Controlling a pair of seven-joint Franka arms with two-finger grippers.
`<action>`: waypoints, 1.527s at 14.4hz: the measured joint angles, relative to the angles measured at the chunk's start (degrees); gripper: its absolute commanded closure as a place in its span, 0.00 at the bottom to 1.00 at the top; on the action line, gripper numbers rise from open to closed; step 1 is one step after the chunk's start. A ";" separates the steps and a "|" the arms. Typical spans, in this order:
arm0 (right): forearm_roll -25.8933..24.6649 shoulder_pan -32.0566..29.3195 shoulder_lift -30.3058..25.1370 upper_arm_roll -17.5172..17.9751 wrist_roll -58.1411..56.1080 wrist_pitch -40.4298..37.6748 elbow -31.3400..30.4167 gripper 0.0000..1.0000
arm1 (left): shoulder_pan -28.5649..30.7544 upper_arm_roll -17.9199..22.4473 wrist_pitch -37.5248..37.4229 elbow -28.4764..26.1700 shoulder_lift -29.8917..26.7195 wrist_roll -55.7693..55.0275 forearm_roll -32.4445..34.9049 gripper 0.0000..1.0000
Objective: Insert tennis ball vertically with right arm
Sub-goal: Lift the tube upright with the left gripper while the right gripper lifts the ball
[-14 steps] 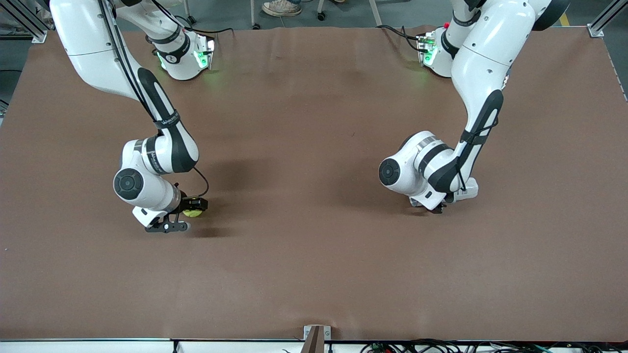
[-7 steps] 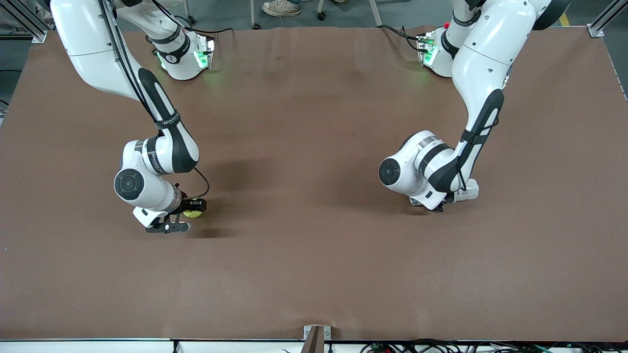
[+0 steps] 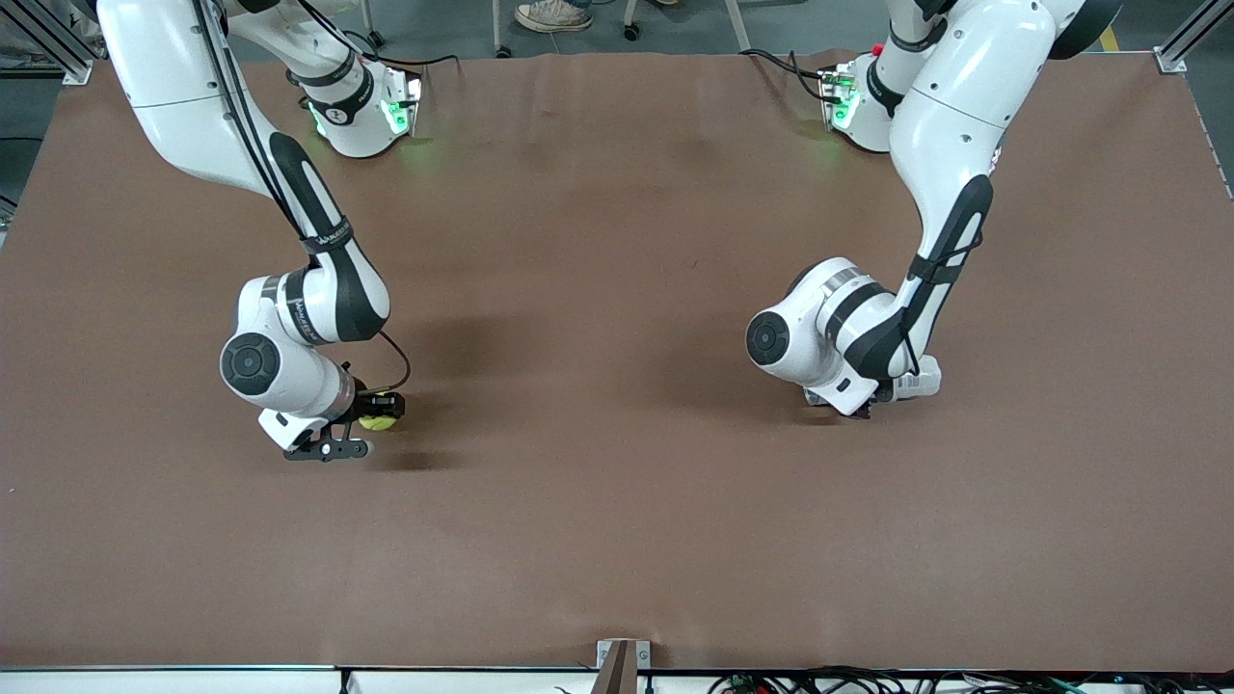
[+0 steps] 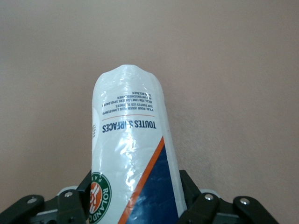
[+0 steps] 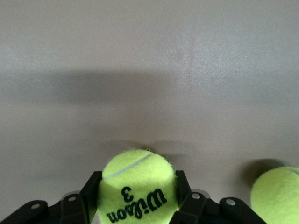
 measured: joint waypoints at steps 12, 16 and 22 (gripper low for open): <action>-0.03 -0.63 -2.91 -0.90 -0.05 -18.07 11.89 0.58 | 0.08 -4.73 1.02 11.90 -6.05 16.19 -23.72 0.29; -0.03 -0.63 -2.91 -0.90 -0.06 -18.07 12.05 0.58 | 0.06 -7.63 5.77 14.79 -6.06 19.30 -34.24 0.28; 0.03 0.04 -4.42 -0.25 1.29 -21.64 13.57 0.58 | -0.45 -11.57 17.27 15.34 -5.57 20.97 -47.95 0.28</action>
